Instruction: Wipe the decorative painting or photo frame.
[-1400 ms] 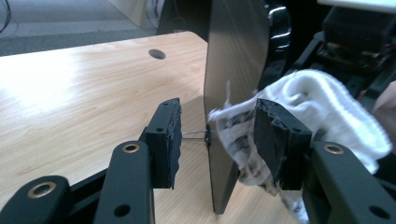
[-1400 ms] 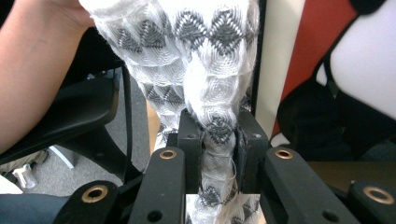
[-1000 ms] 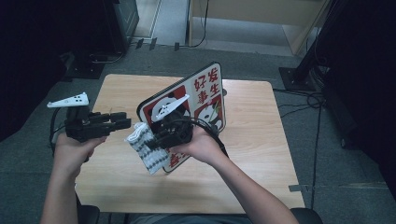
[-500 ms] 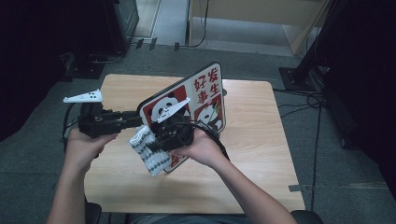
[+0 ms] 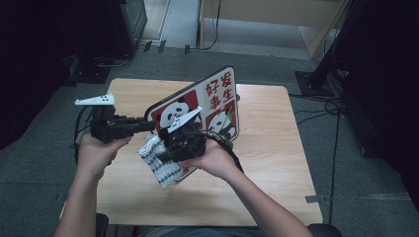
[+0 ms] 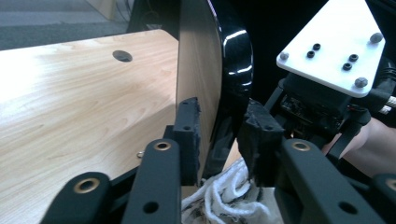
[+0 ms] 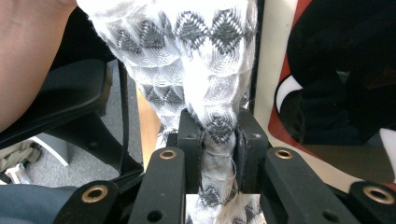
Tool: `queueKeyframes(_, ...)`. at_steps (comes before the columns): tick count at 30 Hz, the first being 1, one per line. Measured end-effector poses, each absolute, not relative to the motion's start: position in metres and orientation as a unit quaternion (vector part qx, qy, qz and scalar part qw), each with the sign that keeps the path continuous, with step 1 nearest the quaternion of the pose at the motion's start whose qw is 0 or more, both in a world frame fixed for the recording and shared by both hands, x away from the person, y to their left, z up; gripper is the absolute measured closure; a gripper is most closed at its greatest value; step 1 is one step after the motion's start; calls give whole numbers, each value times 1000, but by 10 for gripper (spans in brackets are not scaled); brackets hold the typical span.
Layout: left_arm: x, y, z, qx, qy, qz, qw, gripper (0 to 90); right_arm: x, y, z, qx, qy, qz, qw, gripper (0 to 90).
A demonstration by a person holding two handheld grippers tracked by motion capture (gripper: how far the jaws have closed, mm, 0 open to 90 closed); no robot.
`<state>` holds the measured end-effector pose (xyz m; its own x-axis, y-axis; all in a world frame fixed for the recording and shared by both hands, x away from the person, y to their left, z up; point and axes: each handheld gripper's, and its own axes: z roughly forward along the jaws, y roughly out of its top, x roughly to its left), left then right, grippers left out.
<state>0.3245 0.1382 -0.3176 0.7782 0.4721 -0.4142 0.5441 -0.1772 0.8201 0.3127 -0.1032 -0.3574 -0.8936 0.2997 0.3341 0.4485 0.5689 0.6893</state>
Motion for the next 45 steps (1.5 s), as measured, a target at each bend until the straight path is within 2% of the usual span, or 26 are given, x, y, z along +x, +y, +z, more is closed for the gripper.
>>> queueKeyframes(3, 324, 137, -318, 768, 330, -34, 547, 747, 312, -103, -359, -214, -881, -413, 91, 773)
queueKeyframes(12, 322, 135, -318, 770, 332, -25, 544, 766, 312, -103, -365, -217, -881, -411, 92, 773)
queueKeyframes(45, 319, 136, -318, 770, 335, -27, 542, 763, 307, -109, -400, -225, -882, -400, 104, 774)
